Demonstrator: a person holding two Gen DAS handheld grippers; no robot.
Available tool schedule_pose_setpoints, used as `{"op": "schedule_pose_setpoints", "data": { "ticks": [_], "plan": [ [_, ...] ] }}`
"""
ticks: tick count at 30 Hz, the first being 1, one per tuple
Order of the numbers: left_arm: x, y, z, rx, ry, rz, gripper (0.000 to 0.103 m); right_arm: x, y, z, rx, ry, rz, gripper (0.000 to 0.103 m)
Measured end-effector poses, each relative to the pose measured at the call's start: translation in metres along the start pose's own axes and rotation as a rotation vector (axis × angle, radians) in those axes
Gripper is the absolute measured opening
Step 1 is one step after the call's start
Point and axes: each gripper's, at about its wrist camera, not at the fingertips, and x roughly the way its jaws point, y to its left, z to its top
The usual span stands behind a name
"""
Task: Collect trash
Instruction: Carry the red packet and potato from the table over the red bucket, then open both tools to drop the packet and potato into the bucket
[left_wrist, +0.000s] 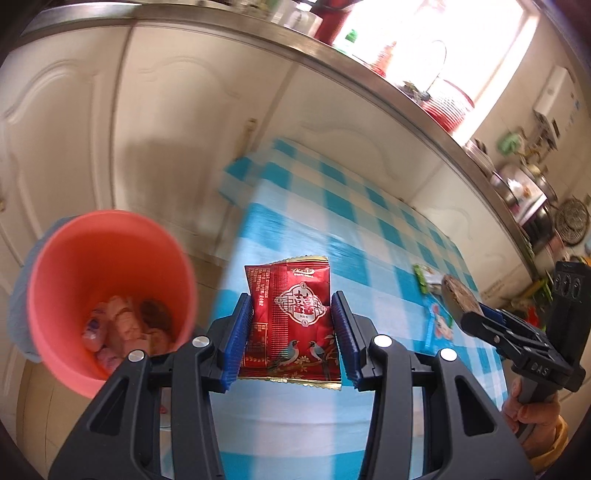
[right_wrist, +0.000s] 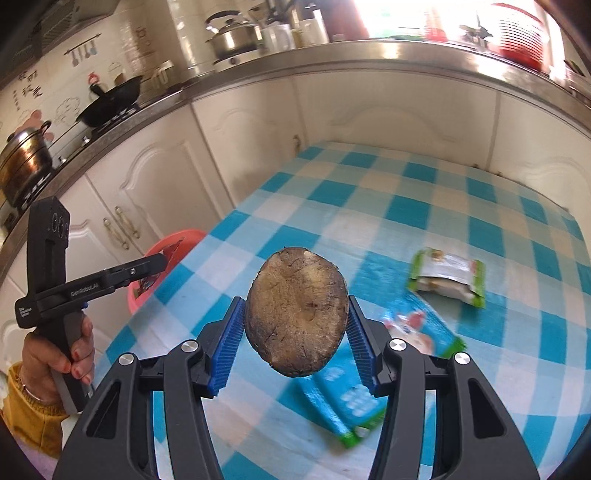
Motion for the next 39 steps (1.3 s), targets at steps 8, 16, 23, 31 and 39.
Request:
{"op": "schedule_pose_setpoints", "data": {
  "ticks": [8, 16, 23, 31, 39],
  "plan": [
    [-0.029, 0.052, 0.007, -0.093, -0.065, 0.091, 0.046, 0.025, 0.055, 0.015, -0.106, 0.040, 0.086, 0.055],
    [-0.043, 0.089, 0.006, -0.155, -0.096, 0.159, 0.046, 0.052, 0.108, 0.032, -0.217, 0.083, 0.155, 0.055],
    [-0.041, 0.112, 0.004, -0.188, -0.095, 0.193, 0.046, 0.084, 0.142, 0.046, -0.276, 0.139, 0.213, 0.055],
    [-0.028, 0.126, 0.001, -0.200, -0.066, 0.233, 0.046, 0.120, 0.173, 0.058, -0.320, 0.184, 0.251, 0.055],
    [-0.010, 0.136, -0.001, -0.221, -0.031, 0.259, 0.046, 0.146, 0.180, 0.062, -0.314, 0.206, 0.257, 0.065]
  ]
}}
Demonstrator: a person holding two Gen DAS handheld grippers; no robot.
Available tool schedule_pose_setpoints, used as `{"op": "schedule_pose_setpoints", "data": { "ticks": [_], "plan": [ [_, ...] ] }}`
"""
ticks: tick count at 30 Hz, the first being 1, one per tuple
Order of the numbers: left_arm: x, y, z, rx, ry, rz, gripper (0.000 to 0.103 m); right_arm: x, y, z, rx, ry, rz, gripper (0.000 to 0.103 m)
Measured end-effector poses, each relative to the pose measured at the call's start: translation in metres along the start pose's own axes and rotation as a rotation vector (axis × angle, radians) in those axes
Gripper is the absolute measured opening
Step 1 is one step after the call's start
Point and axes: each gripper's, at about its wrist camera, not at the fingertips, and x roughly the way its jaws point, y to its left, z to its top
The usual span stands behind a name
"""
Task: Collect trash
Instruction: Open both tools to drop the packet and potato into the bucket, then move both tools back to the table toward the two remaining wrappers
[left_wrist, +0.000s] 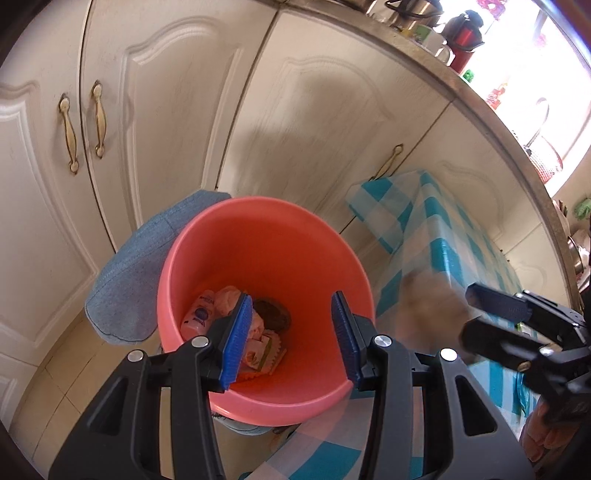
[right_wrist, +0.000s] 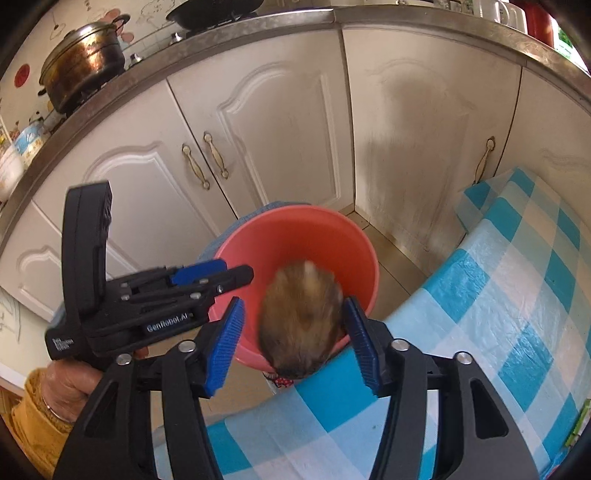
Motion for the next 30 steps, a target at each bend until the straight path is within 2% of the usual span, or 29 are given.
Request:
{"op": "schedule_pose_setpoints", "data": {
  "ticks": [2, 3, 5, 8, 11, 13, 16, 23, 30],
  "plan": [
    [0.002, 0.001, -0.002, -0.001, 0.009, 0.013, 0.049, -0.004, -0.004, 0.000, 0.020, -0.028, 0.009, 0.074],
    [0.003, 0.002, -0.003, 0.000, 0.010, 0.021, 0.053, -0.008, -0.007, 0.000, 0.030, -0.044, -0.001, 0.076],
    [0.002, 0.003, -0.005, -0.004, 0.008, 0.032, 0.054, -0.013, -0.010, -0.001, 0.043, -0.061, -0.010, 0.078],
    [-0.001, 0.004, -0.007, -0.004, -0.001, 0.046, 0.065, -0.026, -0.017, -0.008, 0.072, -0.093, -0.034, 0.082],
    [-0.002, 0.001, -0.008, 0.003, -0.003, 0.053, 0.068, -0.042, -0.026, -0.018, 0.098, -0.128, -0.077, 0.087],
    [-0.005, -0.002, -0.009, 0.005, -0.020, 0.056, 0.079, -0.051, -0.033, -0.026, 0.119, -0.142, -0.102, 0.087],
    [-0.013, -0.011, -0.010, 0.039, -0.065, 0.047, 0.081, -0.066, -0.044, -0.042, 0.163, -0.162, -0.130, 0.088],
    [-0.033, -0.038, -0.011, 0.085, -0.125, -0.026, 0.084, -0.102, -0.063, -0.079, 0.249, -0.222, -0.183, 0.088],
    [-0.050, -0.077, -0.012, 0.154, -0.138, -0.099, 0.085, -0.131, -0.074, -0.109, 0.307, -0.270, -0.233, 0.088]
  ]
}}
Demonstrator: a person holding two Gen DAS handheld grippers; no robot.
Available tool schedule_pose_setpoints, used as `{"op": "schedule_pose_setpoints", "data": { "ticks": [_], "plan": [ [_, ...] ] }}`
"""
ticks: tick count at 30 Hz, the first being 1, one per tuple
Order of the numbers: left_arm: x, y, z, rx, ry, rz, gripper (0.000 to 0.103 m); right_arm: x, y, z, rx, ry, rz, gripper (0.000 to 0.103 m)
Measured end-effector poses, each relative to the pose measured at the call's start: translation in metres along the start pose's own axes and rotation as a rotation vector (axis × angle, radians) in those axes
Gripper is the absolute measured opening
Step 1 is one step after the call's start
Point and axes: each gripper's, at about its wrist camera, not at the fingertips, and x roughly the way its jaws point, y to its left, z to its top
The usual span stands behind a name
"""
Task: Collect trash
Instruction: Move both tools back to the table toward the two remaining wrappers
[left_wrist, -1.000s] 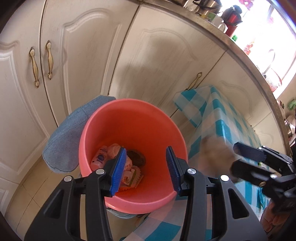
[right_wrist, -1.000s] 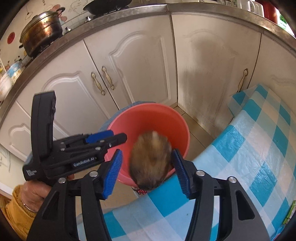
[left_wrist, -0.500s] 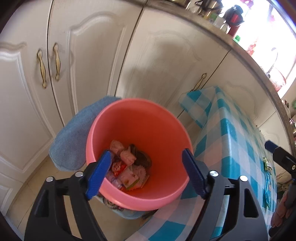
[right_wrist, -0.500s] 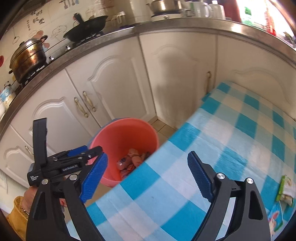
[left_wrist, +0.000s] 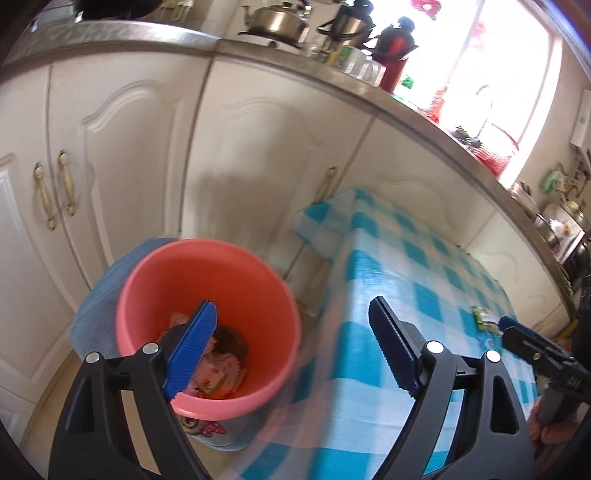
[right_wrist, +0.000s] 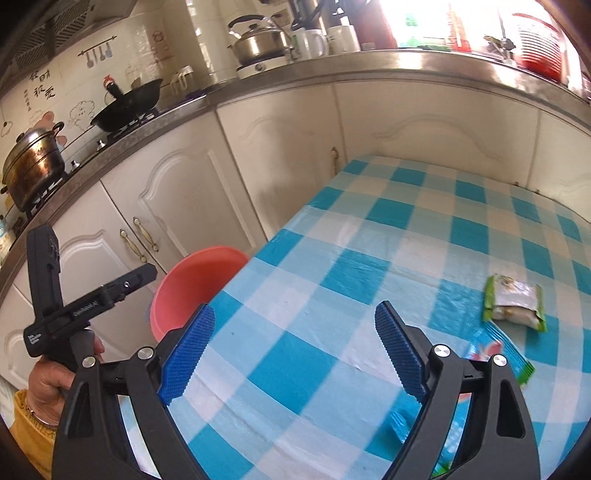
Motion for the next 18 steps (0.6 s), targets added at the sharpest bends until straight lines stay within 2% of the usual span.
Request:
{"op": "schedule_pose_setpoints", "data": {
  "ticks": [7, 10, 18],
  "plan": [
    [-0.002, -0.046, -0.004, 0.087, 0.028, -0.033, 0.085, -0.028, -0.035, -0.015, 0.079, -0.030, -0.045, 0.088],
    [-0.002, -0.068, -0.009, 0.128, 0.057, -0.068, 0.085, -0.044, -0.052, -0.022, 0.110, -0.048, -0.074, 0.093],
    [0.001, -0.125, -0.031, 0.259, 0.119, -0.145, 0.085, -0.082, -0.105, -0.042, 0.217, -0.090, -0.129, 0.093]
  ]
}}
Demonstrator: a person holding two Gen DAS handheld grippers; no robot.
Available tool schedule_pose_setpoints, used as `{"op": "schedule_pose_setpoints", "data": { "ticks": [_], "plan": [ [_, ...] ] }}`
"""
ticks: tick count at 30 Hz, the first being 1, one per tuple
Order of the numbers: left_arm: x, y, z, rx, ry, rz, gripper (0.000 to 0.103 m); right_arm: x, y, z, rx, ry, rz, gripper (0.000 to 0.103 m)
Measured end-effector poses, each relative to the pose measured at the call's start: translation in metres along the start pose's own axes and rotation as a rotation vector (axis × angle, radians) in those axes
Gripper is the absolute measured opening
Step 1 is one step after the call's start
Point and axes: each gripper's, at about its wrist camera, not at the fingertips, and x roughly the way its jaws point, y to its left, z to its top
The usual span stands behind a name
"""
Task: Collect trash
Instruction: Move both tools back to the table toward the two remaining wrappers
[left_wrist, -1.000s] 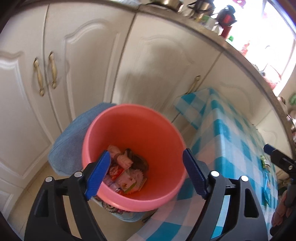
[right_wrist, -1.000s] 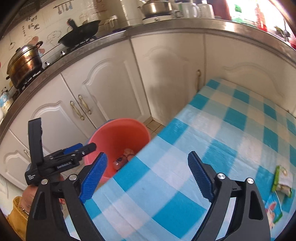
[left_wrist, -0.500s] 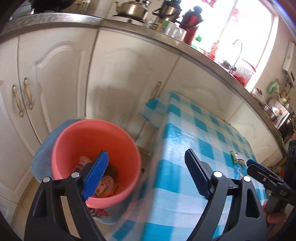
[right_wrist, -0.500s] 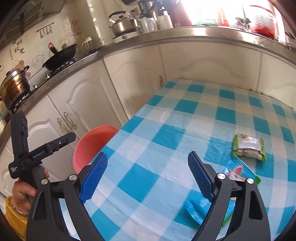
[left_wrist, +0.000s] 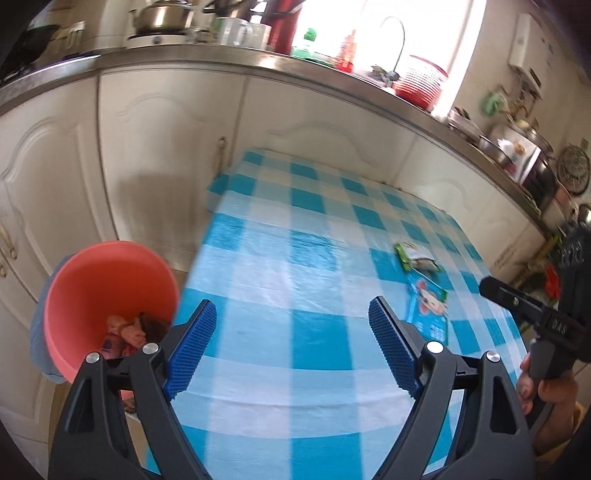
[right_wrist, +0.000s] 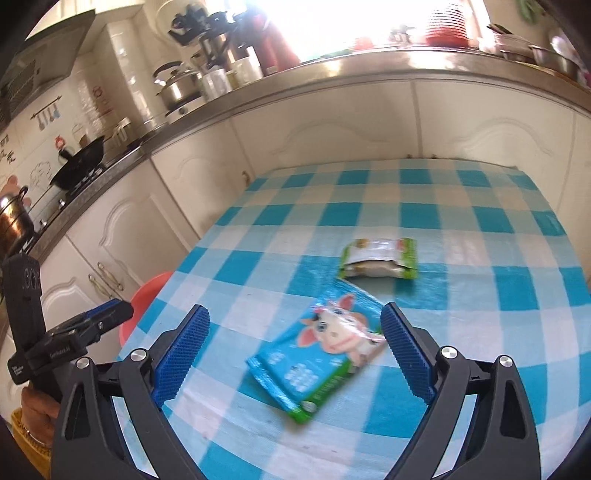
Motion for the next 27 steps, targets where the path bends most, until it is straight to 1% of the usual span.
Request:
{"op": "schedule_pose_setpoints", "data": {
  "ticks": [8, 13, 17, 21, 27],
  "plan": [
    [0.015, -0.060, -0.009, 0.140, 0.068, -0.115, 0.085, -0.024, -0.061, -0.009, 0.114, -0.018, -0.037, 0.093],
    [0.030, -0.097, -0.018, 0.235, 0.129, -0.159, 0.085, -0.033, -0.087, -0.017, 0.155, -0.019, -0.055, 0.093],
    [0.042, -0.120, -0.025, 0.285, 0.179, -0.192, 0.085, -0.038, -0.104, -0.024, 0.178, -0.018, -0.065, 0.093],
    [0.054, -0.137, -0.028, 0.324, 0.208, -0.195, 0.085, -0.042, -0.119, -0.027, 0.193, -0.017, -0.064, 0.093],
    [0.074, -0.157, -0.029, 0.388, 0.236, -0.159, 0.085, -0.043, -0.135, -0.028, 0.203, -0.009, -0.064, 0.093]
  ]
}}
